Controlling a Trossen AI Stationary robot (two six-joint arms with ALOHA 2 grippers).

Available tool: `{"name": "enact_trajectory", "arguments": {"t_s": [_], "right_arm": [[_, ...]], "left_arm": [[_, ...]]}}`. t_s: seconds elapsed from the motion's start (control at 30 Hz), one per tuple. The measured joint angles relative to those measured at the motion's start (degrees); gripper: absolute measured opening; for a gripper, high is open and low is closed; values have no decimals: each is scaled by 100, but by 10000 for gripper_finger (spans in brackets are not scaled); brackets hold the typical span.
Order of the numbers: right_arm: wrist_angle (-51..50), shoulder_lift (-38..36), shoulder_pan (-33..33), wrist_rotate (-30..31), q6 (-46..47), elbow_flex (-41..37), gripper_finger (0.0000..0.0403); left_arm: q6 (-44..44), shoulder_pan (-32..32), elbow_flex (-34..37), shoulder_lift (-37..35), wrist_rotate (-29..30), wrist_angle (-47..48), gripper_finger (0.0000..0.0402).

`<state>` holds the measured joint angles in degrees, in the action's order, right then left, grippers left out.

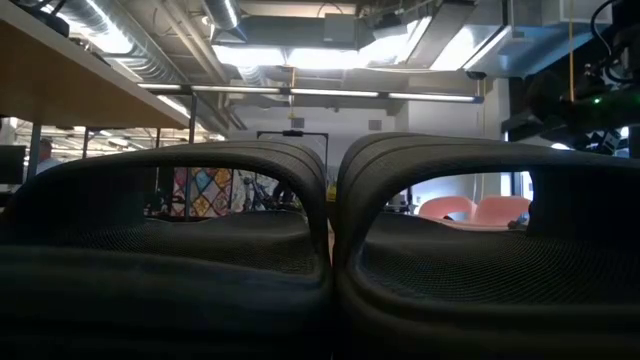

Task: Pick and place slides into the shelf
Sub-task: Put the black slipper on the shelf

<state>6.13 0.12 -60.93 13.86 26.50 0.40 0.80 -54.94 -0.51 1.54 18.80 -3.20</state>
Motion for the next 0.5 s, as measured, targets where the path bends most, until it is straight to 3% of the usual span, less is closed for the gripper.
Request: {"name": "enact_trajectory", "arguments": {"t_s": [0.17, 0.3, 0.5], "right_arm": [[-55, 0, 0, 1, 0, 0, 275], [-97, 0, -1, 1, 0, 0, 275], [-157, 0, -2, 1, 0, 0, 275]], "left_arm": [[-203, -6, -23, 0, 85, -33, 103], [-718, -4, -457, 0, 51, -31, 103], [-855, -3, -1657, 3, -874, 302, 103]]}}
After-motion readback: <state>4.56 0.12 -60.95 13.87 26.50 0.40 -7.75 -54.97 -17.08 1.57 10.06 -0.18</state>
